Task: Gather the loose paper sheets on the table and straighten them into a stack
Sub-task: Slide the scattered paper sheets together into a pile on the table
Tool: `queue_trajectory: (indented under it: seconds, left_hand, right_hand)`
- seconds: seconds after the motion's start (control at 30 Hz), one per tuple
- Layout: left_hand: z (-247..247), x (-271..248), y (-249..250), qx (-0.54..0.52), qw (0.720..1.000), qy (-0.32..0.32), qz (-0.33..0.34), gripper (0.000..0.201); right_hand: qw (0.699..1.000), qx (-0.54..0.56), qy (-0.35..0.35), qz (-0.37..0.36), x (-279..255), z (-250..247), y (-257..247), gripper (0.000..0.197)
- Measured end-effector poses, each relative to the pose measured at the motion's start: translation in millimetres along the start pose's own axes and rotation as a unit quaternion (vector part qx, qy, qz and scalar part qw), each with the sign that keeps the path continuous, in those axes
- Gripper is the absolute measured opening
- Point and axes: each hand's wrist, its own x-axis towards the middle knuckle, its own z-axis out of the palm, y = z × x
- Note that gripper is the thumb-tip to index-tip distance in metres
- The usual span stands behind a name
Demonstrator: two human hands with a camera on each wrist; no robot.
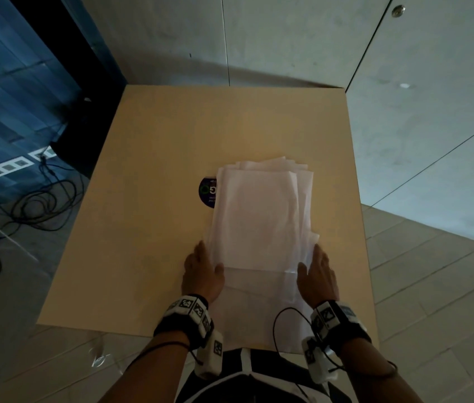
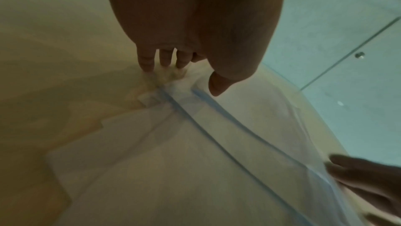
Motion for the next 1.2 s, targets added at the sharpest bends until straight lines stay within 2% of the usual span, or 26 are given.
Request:
queue_trajectory:
  seconds: [0.07, 0.13, 0.2, 0.33, 0.57, 0.7, 0.83, 1.0, 1.1, 1.2]
  left_hand:
    - [11.3, -7.6, 4.8, 0.021, 0.999, -0.013, 0.028, 0.075]
    - [17.3, -12.5, 9.6, 0.025, 0.999, -0.022, 0.04, 0.075]
    - [11.4, -8.6, 11.4, 0.012, 0.999, -0.023, 0.026, 0.075]
    - [-8.8, 11.8, 8.4, -0.001, 1.0, 0.019, 0.01, 0.074]
    - [-4.6, 36.3, 25.2, 0.021, 1.0, -0.005, 0.015, 0.071]
    - [-4.4, 39.3, 35.6, -0.018, 1.0, -0.003, 0.013, 0.067]
    - [-19.7, 53.0, 33.9, -0.019, 1.0, 0.016, -0.008, 0.065]
    - [-30.2, 73.3, 43.1, 0.034, 0.999, -0.009, -0.028, 0.055]
    - [-24.5, 78.8, 52.7, 0.071, 0.997, -0.021, -0.001, 0.043]
    - [-11.7, 71.8, 64.4, 0.101, 0.994, -0.012, 0.036, 0.042]
  right_hand:
    - [0.999, -0.04, -0.012, -0.026, -5.2, 11.0, 0.8, 0.064]
    - [0.999, -0.03, -0.014, -0.03, -4.3, 11.6, -2.0, 0.063]
    - [1.0, -0.012, -0.011, -0.014, 1.3, 4.9, -4.2, 0.063]
    - [0.999, -0.03, -0.001, 0.021, 15.7, -8.1, -2.6, 0.069]
    - [0.995, -0.095, -0.019, 0.025, 27.3, -3.8, -10.0, 0.065]
    - [0.998, -0.057, -0.013, 0.027, 29.2, -6.2, -13.7, 0.06]
    - [0.999, 0.001, 0.043, 0.033, 32.4, -22.7, -16.9, 0.057]
    - [0.994, 0.023, 0.027, 0.102, 49.6, -34.1, -28.5, 0.06]
    - [0.992, 0.041, 0.009, 0.117, 61.8, -36.0, -36.7, 0.06]
    - [0.994, 0.021, -0.001, 0.105, 64.4, -27.7, -49.0, 0.057]
